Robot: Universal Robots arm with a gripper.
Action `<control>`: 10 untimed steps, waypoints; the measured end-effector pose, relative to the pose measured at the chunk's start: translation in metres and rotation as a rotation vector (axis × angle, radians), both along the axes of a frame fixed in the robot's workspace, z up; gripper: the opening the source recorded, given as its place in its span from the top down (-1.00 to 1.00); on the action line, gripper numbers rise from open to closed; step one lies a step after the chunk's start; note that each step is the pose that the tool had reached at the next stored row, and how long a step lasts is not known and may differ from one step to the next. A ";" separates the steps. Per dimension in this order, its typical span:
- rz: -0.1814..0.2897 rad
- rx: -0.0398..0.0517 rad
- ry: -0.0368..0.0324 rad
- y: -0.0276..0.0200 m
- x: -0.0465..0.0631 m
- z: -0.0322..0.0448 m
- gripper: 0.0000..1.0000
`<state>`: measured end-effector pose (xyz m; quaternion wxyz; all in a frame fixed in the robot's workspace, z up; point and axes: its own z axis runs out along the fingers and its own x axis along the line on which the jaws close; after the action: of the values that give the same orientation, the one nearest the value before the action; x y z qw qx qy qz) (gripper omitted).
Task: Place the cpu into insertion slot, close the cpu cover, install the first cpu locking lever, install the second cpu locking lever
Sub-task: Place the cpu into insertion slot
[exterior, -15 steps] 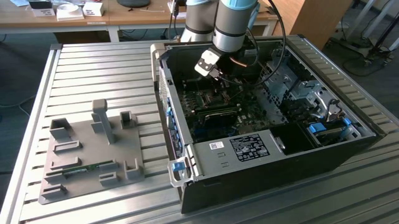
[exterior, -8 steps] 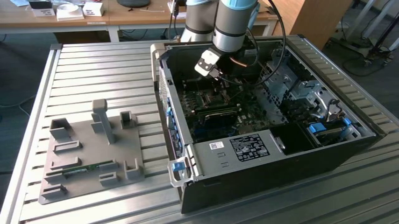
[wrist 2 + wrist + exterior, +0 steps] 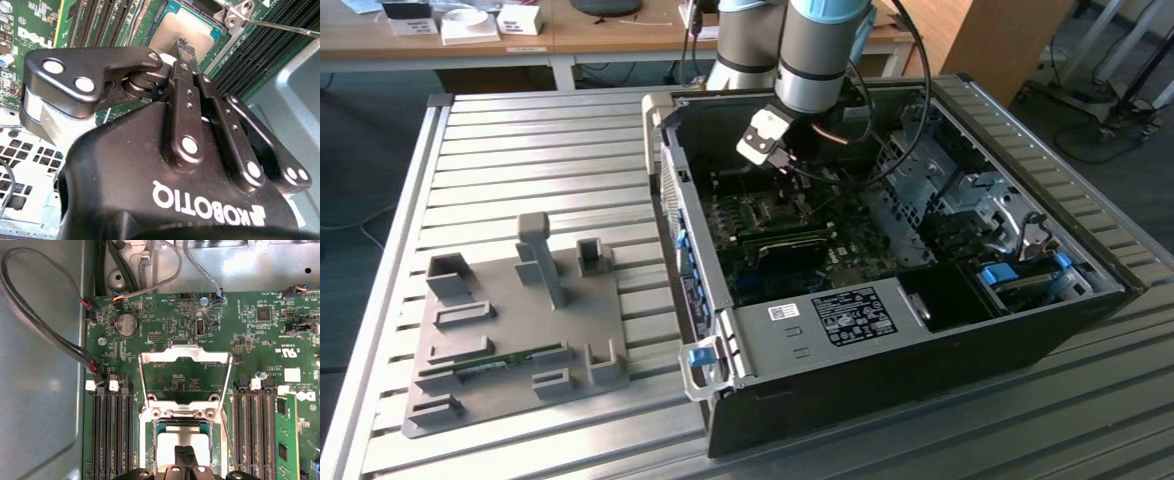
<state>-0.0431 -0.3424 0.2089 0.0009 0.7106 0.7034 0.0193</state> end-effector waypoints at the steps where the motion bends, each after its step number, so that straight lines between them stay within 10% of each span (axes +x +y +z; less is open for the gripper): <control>1: 0.000 -0.0001 0.0000 0.0000 0.000 0.0000 0.79; 10: 0.008 0.0002 -0.0034 0.0000 -0.003 -0.0023 0.79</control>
<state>-0.0463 -0.3423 0.2066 0.0019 0.7079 0.7060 0.0206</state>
